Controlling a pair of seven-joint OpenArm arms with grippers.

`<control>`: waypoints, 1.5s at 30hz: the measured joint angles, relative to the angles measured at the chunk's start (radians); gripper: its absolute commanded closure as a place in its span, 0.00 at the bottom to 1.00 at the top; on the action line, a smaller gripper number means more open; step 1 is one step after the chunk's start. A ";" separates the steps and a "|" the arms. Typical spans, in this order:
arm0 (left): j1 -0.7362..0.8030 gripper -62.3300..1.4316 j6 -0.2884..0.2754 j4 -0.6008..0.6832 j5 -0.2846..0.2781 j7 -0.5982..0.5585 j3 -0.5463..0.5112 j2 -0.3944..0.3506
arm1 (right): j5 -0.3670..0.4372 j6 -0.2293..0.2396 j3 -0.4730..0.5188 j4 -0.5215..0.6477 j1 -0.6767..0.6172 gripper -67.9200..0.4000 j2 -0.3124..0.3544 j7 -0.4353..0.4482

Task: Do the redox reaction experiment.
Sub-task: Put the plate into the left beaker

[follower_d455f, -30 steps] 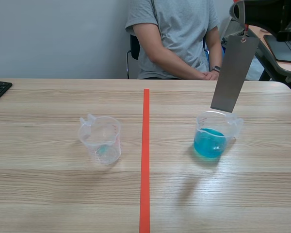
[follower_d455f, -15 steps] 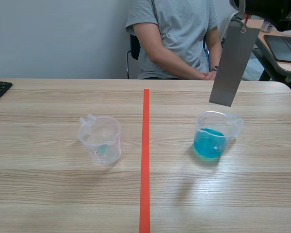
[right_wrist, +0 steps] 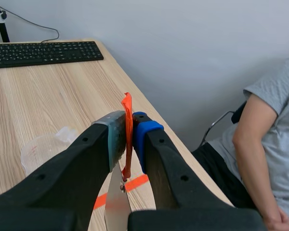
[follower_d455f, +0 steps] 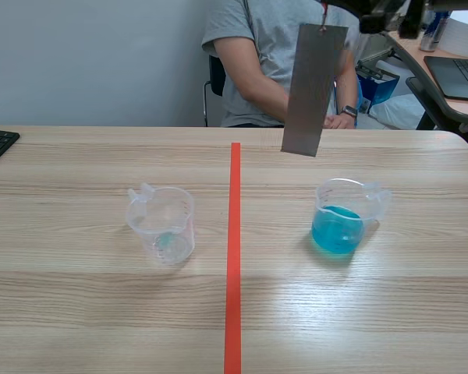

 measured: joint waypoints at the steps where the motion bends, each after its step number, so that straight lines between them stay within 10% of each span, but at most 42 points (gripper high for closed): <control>1: 0.000 0.90 0.000 0.000 0.000 0.000 0.000 0.000 | -0.014 0.000 -0.013 0.000 0.009 0.97 -0.019 -0.003; 22: 0.000 0.90 0.000 0.000 0.000 0.000 0.000 0.000 | -0.335 -0.014 -0.278 0.000 0.052 0.97 -0.417 -0.040; 45: 0.000 0.90 0.000 0.000 0.000 0.000 0.000 0.000 | -0.440 -0.040 -0.332 -0.226 0.121 0.97 -0.521 0.047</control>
